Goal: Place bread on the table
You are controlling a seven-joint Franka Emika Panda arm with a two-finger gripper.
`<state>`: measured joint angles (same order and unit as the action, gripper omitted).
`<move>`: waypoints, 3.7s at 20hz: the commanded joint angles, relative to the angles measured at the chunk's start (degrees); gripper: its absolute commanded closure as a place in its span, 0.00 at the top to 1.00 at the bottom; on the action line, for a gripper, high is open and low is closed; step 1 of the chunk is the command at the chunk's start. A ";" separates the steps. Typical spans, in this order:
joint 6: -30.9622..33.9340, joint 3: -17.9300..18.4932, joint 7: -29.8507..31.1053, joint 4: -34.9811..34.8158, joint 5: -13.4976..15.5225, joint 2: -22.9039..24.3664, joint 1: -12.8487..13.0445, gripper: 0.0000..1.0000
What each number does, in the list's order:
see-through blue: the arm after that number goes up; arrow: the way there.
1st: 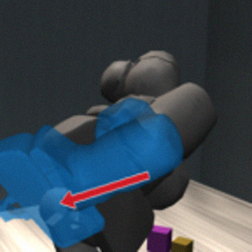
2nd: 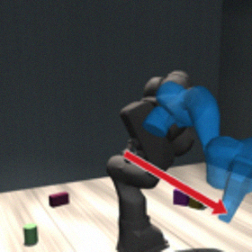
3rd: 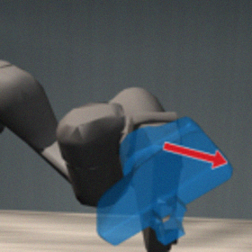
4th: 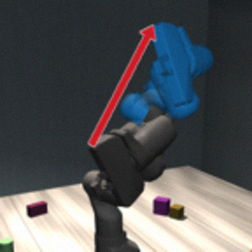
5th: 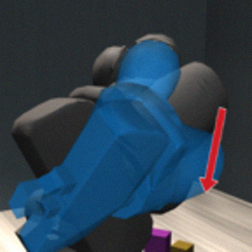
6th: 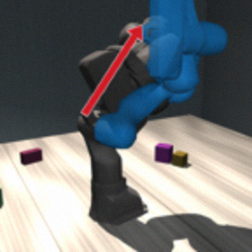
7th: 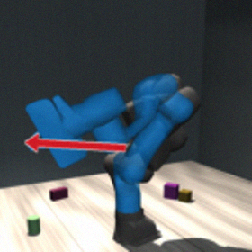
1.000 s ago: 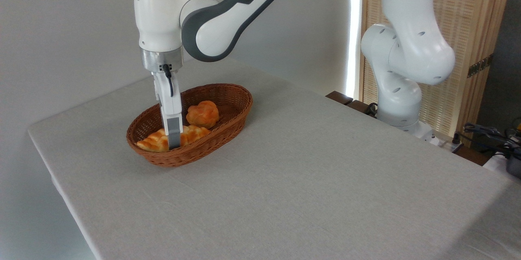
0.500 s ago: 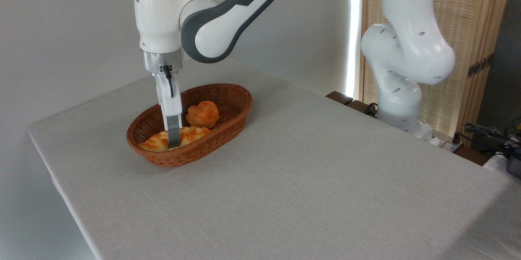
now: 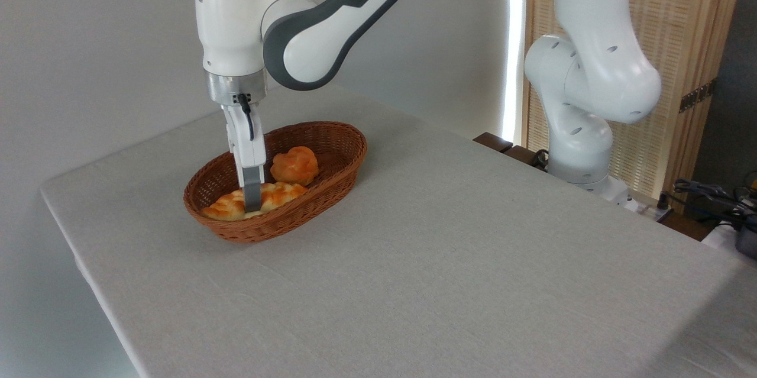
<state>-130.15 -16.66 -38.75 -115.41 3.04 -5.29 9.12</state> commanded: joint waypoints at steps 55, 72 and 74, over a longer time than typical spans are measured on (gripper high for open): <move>11.76 20.18 -9.68 6.51 -2.34 -1.04 -0.59 1.00; 35.50 16.84 -1.24 25.50 0.12 4.15 -3.76 1.00; 35.14 14.83 -1.33 25.06 -0.06 4.15 -5.41 1.00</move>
<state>-95.68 0.98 -40.92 -91.22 2.91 0.01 6.04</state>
